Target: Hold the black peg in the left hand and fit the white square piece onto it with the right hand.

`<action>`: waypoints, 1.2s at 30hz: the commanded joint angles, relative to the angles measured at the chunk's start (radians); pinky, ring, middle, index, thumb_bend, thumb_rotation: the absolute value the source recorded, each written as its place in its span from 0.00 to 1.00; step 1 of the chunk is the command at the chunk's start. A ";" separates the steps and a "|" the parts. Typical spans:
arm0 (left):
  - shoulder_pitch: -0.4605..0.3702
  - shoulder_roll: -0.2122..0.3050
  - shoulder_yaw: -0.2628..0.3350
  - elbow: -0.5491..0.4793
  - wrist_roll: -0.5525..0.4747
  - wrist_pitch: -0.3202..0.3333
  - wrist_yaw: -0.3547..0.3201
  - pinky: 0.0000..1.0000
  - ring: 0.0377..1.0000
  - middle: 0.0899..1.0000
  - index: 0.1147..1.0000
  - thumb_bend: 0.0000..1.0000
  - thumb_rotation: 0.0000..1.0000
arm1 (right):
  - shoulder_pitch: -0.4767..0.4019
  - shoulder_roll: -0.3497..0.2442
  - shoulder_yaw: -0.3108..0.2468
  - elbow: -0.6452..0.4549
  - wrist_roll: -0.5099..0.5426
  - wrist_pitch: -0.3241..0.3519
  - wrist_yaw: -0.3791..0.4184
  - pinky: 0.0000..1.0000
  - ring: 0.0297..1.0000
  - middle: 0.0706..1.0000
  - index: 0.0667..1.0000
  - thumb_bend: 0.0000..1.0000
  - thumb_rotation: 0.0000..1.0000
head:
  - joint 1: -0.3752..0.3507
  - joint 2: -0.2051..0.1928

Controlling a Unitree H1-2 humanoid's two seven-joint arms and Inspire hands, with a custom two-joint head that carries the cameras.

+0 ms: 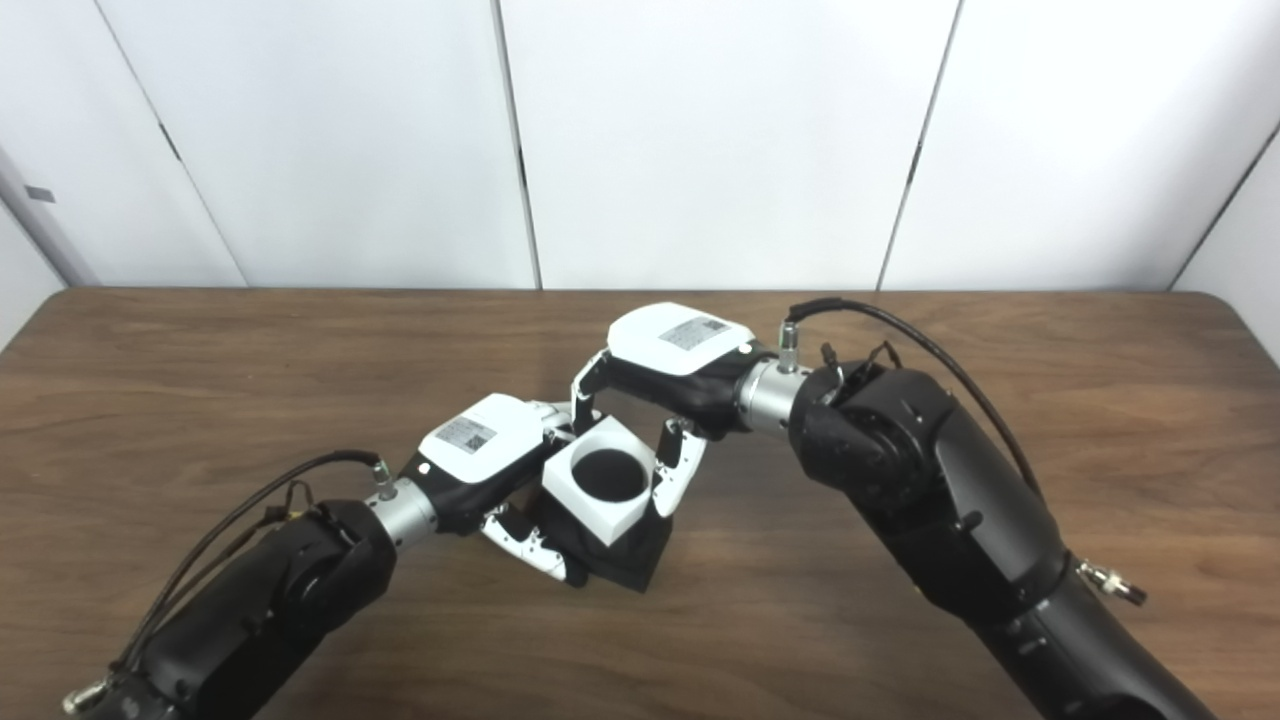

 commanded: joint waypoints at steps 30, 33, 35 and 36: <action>0.047 -0.011 -0.054 0.042 0.062 0.030 -0.093 0.87 0.90 0.91 0.43 0.52 0.08 | -0.012 -0.001 -0.002 -0.011 -0.008 0.024 0.040 0.78 0.83 0.82 0.76 0.92 0.24 | -0.001 0.004; 0.048 -0.010 -0.054 0.040 0.061 0.029 -0.092 0.87 0.90 0.91 0.43 0.52 0.08 | -0.013 -0.004 -0.007 -0.011 -0.008 0.027 0.040 0.78 0.83 0.82 0.77 0.91 0.25 | -0.001 0.004; 0.048 -0.010 -0.054 0.036 0.060 0.035 -0.100 0.88 0.90 0.91 0.43 0.52 0.08 | -0.016 -0.009 -0.020 -0.014 -0.002 0.027 0.033 0.78 0.83 0.82 0.76 0.91 0.24 | -0.001 0.004; 0.048 -0.010 -0.054 0.037 0.060 0.036 -0.101 0.88 0.90 0.91 0.43 0.52 0.08 | -0.017 -0.010 -0.025 -0.014 0.000 0.025 0.029 0.78 0.83 0.82 0.76 0.91 0.24 | -0.005 0.002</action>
